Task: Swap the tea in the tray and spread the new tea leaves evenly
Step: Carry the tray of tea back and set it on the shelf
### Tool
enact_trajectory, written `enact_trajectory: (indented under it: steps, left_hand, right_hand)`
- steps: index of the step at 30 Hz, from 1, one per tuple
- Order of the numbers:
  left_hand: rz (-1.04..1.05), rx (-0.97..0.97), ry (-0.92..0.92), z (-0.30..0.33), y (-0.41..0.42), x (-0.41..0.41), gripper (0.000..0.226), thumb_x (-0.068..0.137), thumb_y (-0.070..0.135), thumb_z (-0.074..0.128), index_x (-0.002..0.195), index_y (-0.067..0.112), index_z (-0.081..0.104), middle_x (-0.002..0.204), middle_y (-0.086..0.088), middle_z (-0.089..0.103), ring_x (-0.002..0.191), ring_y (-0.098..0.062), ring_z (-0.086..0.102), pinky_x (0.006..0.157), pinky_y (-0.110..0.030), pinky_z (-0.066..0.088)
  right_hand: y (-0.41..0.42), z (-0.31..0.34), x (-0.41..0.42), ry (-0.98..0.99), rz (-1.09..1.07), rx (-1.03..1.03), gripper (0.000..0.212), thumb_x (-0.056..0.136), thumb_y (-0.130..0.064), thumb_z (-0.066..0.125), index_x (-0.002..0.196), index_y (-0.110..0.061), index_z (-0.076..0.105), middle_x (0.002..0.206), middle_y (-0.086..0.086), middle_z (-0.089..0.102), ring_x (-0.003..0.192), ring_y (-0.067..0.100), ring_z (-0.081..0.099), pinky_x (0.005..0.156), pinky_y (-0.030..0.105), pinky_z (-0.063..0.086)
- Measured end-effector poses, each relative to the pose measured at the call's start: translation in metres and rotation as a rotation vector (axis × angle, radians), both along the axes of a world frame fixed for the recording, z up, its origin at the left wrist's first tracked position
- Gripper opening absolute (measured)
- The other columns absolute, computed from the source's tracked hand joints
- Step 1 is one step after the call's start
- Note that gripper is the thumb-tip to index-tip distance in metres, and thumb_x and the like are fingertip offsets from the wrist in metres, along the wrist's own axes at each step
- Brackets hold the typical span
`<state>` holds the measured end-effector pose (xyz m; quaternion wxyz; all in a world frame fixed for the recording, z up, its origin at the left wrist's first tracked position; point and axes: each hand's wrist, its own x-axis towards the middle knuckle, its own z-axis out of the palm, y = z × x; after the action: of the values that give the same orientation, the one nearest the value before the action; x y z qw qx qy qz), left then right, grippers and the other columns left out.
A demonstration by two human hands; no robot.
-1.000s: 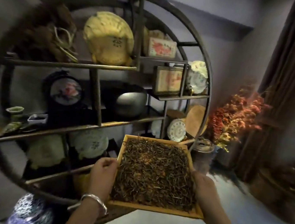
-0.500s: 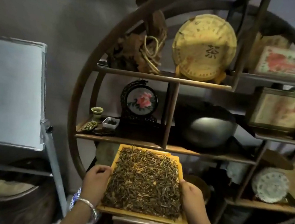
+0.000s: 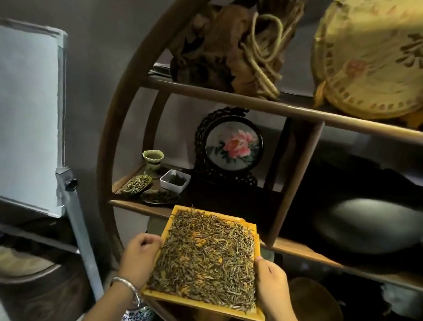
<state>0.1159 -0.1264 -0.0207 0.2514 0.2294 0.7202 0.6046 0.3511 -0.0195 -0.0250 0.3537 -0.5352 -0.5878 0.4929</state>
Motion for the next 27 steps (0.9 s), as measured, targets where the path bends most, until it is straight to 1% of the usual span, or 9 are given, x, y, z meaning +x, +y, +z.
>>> enact_trajectory:
  steps: [3,5,9,13,16,18,22,25,27]
  left_hand:
    - [-0.027,-0.022,-0.021,-0.013,0.034,-0.022,0.009,0.088,0.012,0.061,0.08,0.015,0.065,0.08,0.0,0.067,0.078,-0.015,0.06,0.06,-0.027,0.041]
    - [-0.043,-0.021,-0.031,-0.021,0.054,-0.034,0.009,0.088,0.011,0.06,0.081,0.014,0.064,0.078,0.002,0.067,0.077,-0.013,0.06,0.058,-0.026,0.039]
    - [-0.099,-0.054,-0.014,-0.031,0.085,-0.055,0.008,0.089,0.011,0.06,0.082,0.014,0.064,0.074,0.0,0.066,0.07,-0.013,0.059,0.055,-0.025,0.038]
    - [-0.128,-0.088,-0.034,-0.038,0.108,-0.066,0.01,0.089,0.011,0.059,0.083,0.017,0.065,0.075,-0.002,0.066,0.068,-0.016,0.057,0.058,-0.027,0.042]
    - [-0.106,-0.112,-0.022,-0.04,0.121,-0.071,0.011,0.087,0.011,0.061,0.079,0.016,0.065,0.068,0.001,0.064,0.062,-0.013,0.055,0.054,-0.025,0.039]
    - [-0.065,-0.128,-0.026,-0.041,0.125,-0.071,0.009,0.085,0.014,0.064,0.076,0.014,0.065,0.067,0.001,0.065,0.062,-0.013,0.056,0.052,-0.025,0.036]
    - [-0.014,-0.151,-0.035,-0.043,0.128,-0.07,0.016,0.083,0.019,0.068,0.07,0.011,0.066,0.061,-0.002,0.064,0.056,-0.017,0.054,0.051,-0.027,0.036]
    - [-0.029,-0.152,-0.019,-0.045,0.129,-0.07,0.021,0.083,0.02,0.067,0.068,0.009,0.059,0.051,0.0,0.051,0.048,-0.017,0.042,0.049,-0.028,0.034]
    - [-0.054,-0.139,-0.02,-0.045,0.129,-0.07,0.023,0.085,0.019,0.065,0.067,0.009,0.055,0.049,0.002,0.045,0.046,-0.015,0.037,0.048,-0.027,0.032]
  right_hand:
    - [0.028,-0.012,-0.021,-0.009,-0.037,-0.04,0.046,0.099,-0.031,0.042,0.074,-0.004,0.07,0.073,0.006,0.073,0.075,0.021,0.067,0.07,0.039,0.051]
    - [0.043,-0.019,-0.032,-0.024,-0.06,-0.049,0.045,0.099,-0.031,0.044,0.074,-0.006,0.072,0.075,0.007,0.074,0.08,0.025,0.068,0.074,0.041,0.052]
    - [0.06,-0.029,-0.049,-0.027,-0.129,-0.054,0.047,0.099,-0.032,0.043,0.072,-0.007,0.072,0.071,0.005,0.073,0.076,0.023,0.067,0.066,0.034,0.048]
    - [0.075,-0.037,-0.058,-0.047,-0.139,-0.069,0.047,0.1,-0.029,0.041,0.071,-0.008,0.071,0.071,0.006,0.072,0.074,0.02,0.067,0.069,0.039,0.051]
    - [0.084,-0.043,-0.061,-0.008,-0.176,-0.093,0.048,0.099,-0.028,0.043,0.07,0.002,0.067,0.071,0.019,0.068,0.069,0.025,0.062,0.066,0.038,0.046]
    - [0.087,-0.045,-0.061,-0.011,-0.216,-0.074,0.05,0.098,-0.03,0.045,0.069,0.008,0.062,0.071,0.026,0.064,0.064,0.024,0.056,0.062,0.036,0.041]
    - [0.091,-0.047,-0.062,-0.052,-0.236,-0.052,0.054,0.096,-0.031,0.048,0.065,0.012,0.056,0.059,0.02,0.054,0.061,0.02,0.048,0.06,0.033,0.035]
    - [0.093,-0.049,-0.062,-0.032,-0.241,-0.085,0.056,0.096,-0.035,0.047,0.073,0.014,0.059,0.074,0.032,0.063,0.062,0.031,0.057,0.062,0.034,0.039]
    - [0.094,-0.05,-0.061,-0.018,-0.253,-0.105,0.053,0.095,-0.035,0.048,0.076,0.011,0.064,0.08,0.028,0.068,0.072,0.037,0.064,0.065,0.035,0.044]
